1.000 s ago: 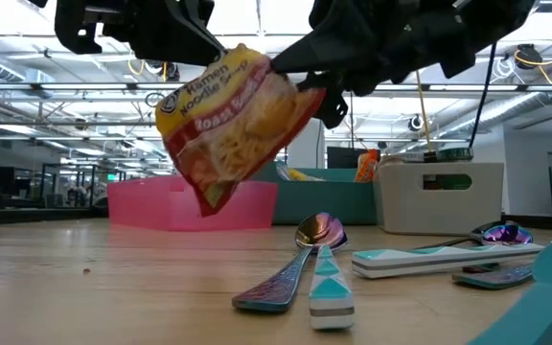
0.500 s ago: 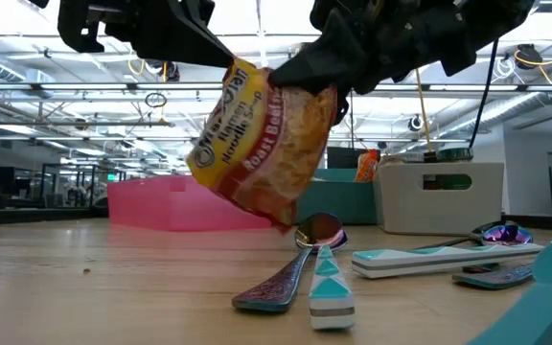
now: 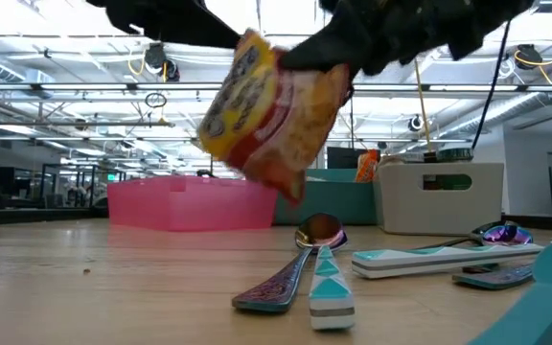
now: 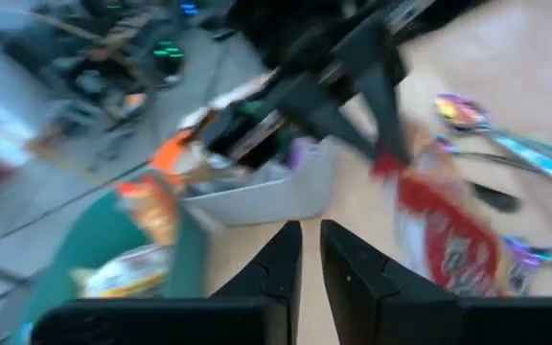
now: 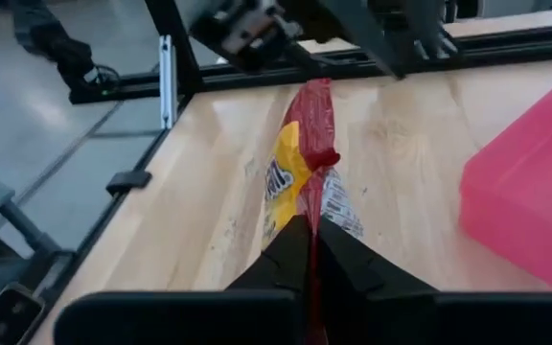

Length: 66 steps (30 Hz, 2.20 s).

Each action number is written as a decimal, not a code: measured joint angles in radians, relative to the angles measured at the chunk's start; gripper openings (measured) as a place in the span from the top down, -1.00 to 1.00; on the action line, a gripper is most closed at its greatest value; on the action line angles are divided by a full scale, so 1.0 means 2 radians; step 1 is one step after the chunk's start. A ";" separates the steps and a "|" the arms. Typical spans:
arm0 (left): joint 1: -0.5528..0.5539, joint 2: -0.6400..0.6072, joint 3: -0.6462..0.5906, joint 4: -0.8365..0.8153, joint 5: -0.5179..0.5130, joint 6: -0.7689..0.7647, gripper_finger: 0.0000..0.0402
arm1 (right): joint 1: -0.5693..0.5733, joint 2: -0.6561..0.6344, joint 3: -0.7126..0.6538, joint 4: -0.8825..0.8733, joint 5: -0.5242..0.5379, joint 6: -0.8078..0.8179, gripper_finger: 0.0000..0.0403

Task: Pick & Place Food Item
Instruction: Put the red noodle pack into the green bin, then put the black spoon into the red bin

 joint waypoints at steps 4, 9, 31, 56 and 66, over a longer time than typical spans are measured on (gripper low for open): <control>-0.001 -0.006 0.000 -0.003 -0.059 -0.002 0.72 | -0.001 -0.058 0.000 -0.053 0.008 -0.026 0.99; -0.002 -0.007 0.000 -0.004 -0.083 -0.004 0.72 | -0.017 -0.141 0.000 -0.113 0.086 -0.053 1.00; 0.001 -0.007 0.000 -0.003 -0.067 -0.020 0.72 | -0.310 -0.063 0.000 -0.089 0.331 -0.014 1.00; 0.002 -0.006 0.000 -0.004 -0.067 -0.047 0.72 | -0.324 -0.056 0.000 -0.080 0.198 -0.022 -0.05; 0.010 -0.006 0.000 -0.004 -0.067 -0.085 0.72 | -0.254 -0.207 0.000 -0.239 -0.018 0.008 -0.31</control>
